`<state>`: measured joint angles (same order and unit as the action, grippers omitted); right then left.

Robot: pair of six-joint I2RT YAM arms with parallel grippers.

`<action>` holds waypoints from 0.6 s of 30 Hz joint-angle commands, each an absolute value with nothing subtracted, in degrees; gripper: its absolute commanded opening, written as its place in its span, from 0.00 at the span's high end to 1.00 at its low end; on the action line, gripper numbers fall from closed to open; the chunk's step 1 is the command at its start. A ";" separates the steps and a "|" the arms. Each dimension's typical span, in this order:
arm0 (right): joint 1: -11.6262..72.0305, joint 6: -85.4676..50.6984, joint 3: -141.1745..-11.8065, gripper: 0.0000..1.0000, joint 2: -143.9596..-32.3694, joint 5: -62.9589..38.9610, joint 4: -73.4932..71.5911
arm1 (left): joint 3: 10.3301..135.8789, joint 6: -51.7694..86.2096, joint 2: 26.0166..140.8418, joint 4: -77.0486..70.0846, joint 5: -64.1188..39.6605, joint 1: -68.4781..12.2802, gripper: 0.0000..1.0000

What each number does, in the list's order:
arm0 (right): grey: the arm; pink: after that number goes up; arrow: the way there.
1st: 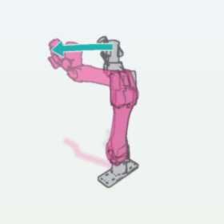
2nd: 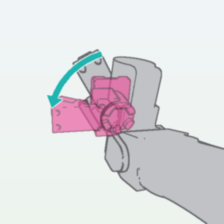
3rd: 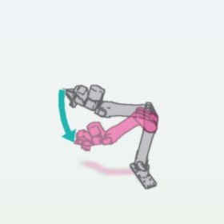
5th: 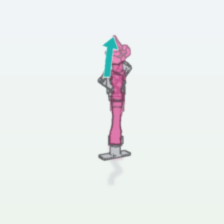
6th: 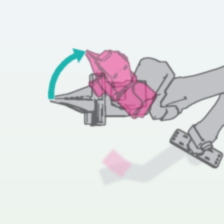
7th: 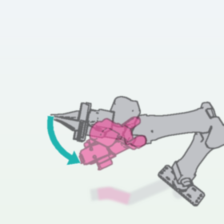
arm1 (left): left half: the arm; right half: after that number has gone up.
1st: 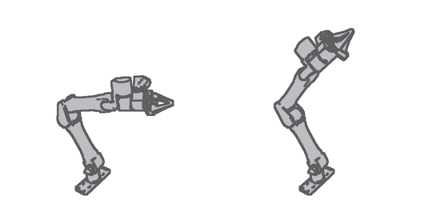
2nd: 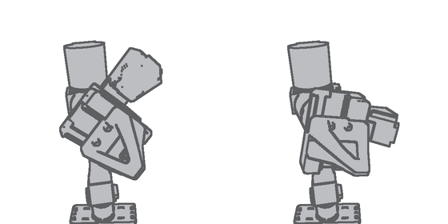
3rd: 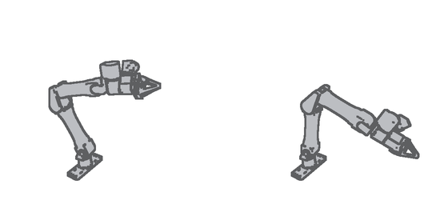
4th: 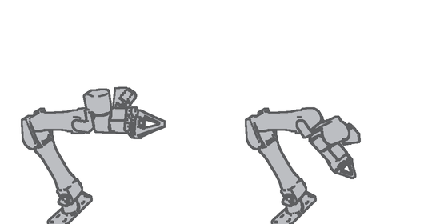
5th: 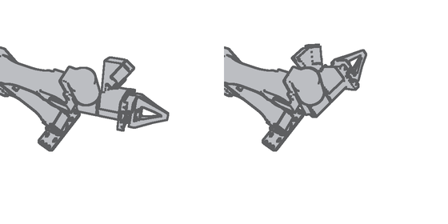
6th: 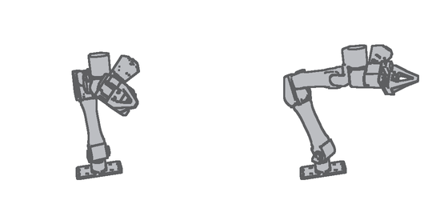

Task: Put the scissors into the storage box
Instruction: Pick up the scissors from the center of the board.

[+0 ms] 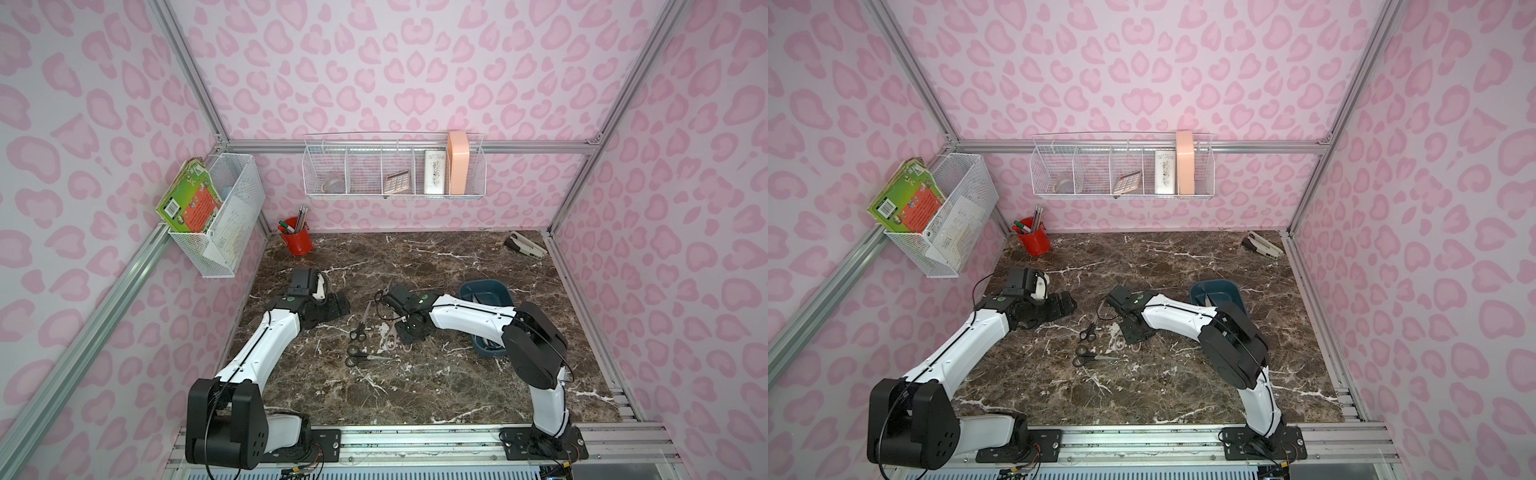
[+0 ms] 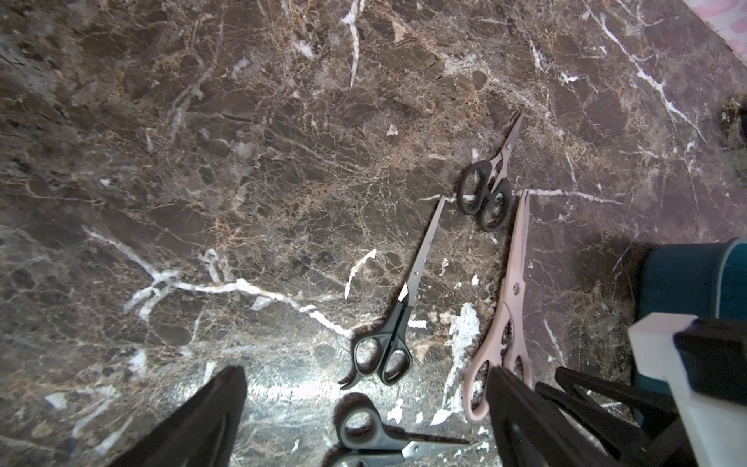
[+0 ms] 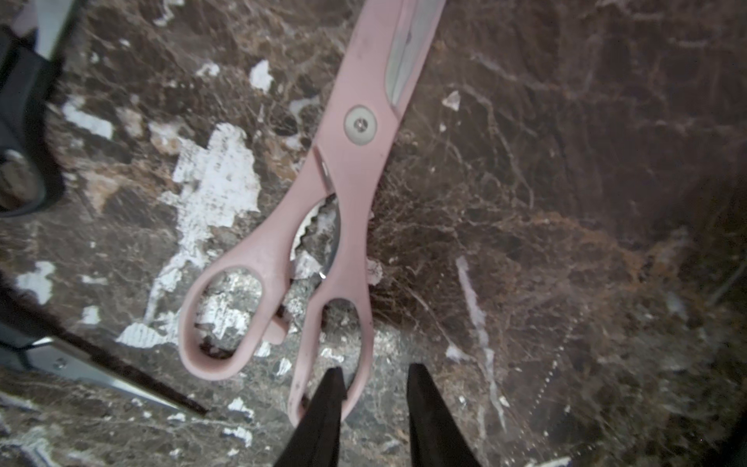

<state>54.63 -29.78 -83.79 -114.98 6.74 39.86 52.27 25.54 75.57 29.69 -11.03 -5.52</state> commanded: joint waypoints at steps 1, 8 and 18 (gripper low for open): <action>55.06 -30.43 -84.13 0.70 -114.80 6.59 40.23 | 52.93 24.61 75.67 30.32 -11.15 -5.39 0.02; 54.72 -30.68 -82.13 0.70 -115.62 5.06 37.58 | 52.40 24.87 75.41 30.28 -11.12 -5.41 0.02; 53.99 -30.90 -79.94 0.74 -116.39 3.15 35.24 | 52.32 24.87 75.23 30.32 -10.94 -5.43 0.02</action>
<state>53.93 -30.28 -80.12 -115.66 4.60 36.38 52.45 25.34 75.57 30.04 -11.03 -5.48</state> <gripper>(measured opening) 0.266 0.976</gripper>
